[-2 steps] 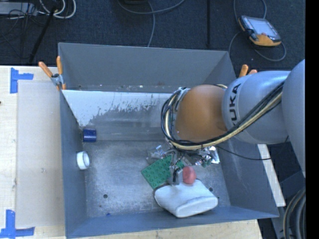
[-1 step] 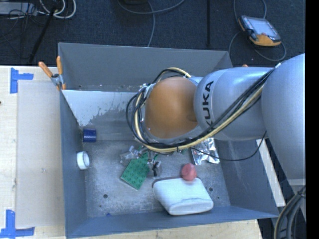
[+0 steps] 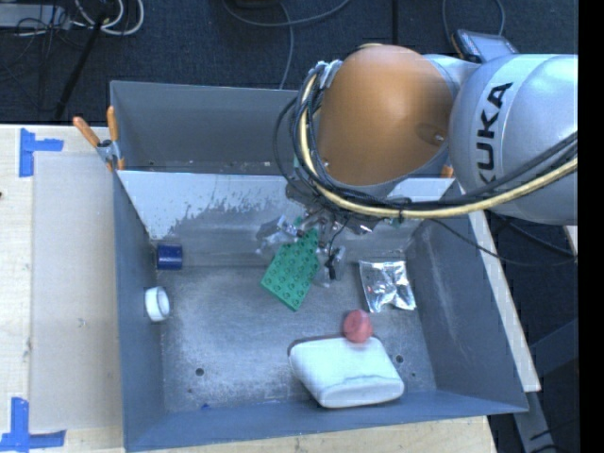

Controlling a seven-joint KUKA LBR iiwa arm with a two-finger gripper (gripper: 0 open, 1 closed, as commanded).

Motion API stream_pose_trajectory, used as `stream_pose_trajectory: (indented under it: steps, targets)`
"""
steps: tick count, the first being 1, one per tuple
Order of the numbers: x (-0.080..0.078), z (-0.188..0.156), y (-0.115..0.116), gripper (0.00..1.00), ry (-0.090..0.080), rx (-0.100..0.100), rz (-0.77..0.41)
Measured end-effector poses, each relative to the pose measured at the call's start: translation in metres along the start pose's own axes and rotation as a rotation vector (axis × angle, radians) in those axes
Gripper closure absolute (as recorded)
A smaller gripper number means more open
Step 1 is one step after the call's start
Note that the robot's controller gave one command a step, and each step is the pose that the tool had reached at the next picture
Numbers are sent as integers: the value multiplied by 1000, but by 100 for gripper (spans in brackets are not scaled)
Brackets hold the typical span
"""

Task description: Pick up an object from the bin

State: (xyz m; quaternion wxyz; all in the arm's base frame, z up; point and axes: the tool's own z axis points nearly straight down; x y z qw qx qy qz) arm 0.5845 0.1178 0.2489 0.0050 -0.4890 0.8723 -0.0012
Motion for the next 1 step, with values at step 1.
stream_pose_trajectory:
  steps: [1]
  targets:
    - [3,-46,-9,100,2,-2,-26]
